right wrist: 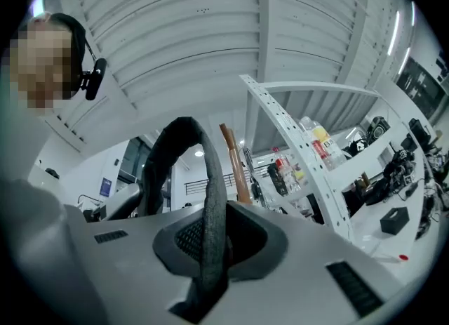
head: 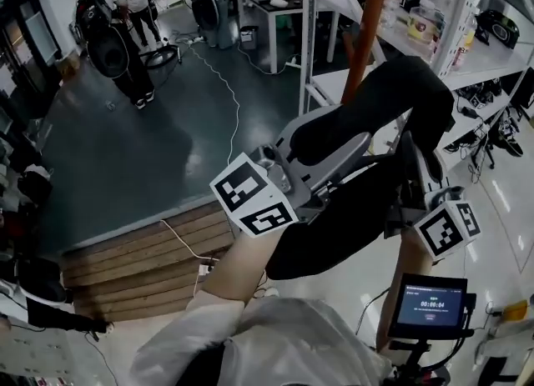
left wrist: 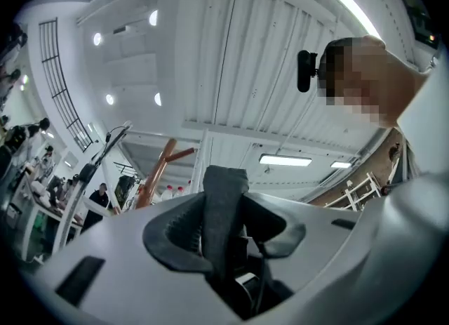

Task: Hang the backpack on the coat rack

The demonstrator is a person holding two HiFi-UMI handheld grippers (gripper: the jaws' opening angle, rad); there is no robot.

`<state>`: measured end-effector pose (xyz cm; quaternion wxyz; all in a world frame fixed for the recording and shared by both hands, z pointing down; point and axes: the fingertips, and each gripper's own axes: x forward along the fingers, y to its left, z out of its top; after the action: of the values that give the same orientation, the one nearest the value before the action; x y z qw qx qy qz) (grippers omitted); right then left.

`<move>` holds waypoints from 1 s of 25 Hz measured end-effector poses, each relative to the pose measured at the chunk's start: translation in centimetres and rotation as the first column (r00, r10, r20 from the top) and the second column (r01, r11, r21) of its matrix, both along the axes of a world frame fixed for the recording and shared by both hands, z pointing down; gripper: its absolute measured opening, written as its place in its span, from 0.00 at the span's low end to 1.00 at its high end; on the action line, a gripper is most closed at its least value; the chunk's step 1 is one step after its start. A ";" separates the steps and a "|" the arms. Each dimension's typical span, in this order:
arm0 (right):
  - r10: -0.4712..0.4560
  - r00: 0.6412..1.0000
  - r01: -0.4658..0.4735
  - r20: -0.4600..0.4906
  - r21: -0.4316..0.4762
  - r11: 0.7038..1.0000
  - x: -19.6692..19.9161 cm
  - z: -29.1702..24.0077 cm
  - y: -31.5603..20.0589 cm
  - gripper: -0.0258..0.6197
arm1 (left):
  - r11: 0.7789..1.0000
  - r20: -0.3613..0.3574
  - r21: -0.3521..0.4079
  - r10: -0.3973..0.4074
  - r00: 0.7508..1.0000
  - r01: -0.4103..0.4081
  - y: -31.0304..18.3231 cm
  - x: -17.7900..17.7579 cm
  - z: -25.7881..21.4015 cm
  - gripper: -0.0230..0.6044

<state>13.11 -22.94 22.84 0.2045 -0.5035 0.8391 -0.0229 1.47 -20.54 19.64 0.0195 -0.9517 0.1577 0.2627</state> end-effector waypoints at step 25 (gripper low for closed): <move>0.076 0.997 -0.077 -0.021 -0.063 0.995 1.0 -13.9 -11.6 0.11 | 0.967 0.016 0.035 -0.251 0.968 0.251 -13.1 1.4 -13.1 0.31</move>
<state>14.10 -34.59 8.98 0.1811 -0.5419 0.8199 -0.0369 2.85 -33.61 6.52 0.0700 -0.9262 0.2723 0.2510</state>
